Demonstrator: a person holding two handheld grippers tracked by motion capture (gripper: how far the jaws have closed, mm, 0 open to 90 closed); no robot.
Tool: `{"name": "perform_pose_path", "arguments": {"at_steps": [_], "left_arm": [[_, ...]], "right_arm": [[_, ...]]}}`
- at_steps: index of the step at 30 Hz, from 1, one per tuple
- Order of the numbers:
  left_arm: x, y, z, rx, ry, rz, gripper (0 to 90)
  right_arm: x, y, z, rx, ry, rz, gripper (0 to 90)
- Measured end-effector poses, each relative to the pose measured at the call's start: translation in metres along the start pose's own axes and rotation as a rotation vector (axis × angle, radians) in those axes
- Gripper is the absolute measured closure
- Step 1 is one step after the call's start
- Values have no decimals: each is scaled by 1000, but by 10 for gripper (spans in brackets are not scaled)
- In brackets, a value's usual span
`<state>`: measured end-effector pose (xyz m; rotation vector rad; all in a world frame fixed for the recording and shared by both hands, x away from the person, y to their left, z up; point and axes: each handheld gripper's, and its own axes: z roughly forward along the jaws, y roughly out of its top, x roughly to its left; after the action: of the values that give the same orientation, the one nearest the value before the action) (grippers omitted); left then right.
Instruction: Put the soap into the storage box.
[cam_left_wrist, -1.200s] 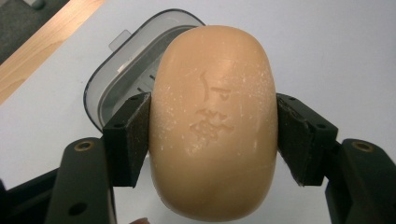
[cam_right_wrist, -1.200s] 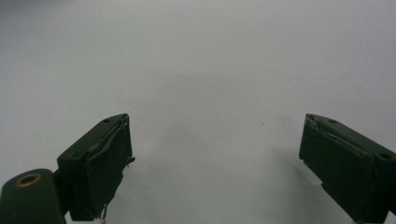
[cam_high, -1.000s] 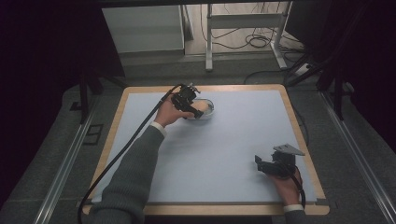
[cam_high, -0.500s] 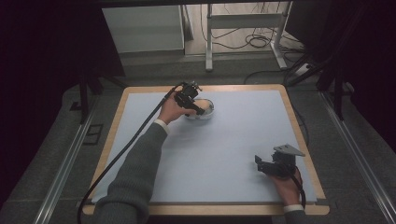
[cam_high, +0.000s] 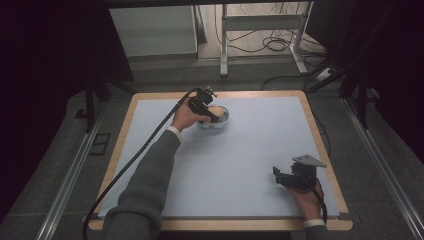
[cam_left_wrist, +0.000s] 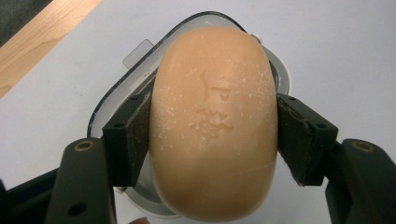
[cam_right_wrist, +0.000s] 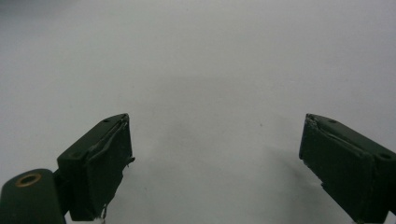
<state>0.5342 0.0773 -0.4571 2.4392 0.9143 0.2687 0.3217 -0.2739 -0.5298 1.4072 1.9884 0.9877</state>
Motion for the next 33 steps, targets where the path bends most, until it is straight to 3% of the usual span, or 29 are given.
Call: {"name": "perform_pose_path", "arguments": {"at_steps": [8,11,20,33], "left_arm": [[3,2,6,5,12,-5,323],[1,1,3,-60,4,-41,312],[-7,-3,-14,-71,9,-5,277],[-30,-45,-51,-107,17,-11,224]], "right_arm": [[0,0,0,0,1,0,96],[0,0,0,0,2,0,96],[0,0,0,0,-1,-3,96],[1,0,0,4,-4,-10,96]]}}
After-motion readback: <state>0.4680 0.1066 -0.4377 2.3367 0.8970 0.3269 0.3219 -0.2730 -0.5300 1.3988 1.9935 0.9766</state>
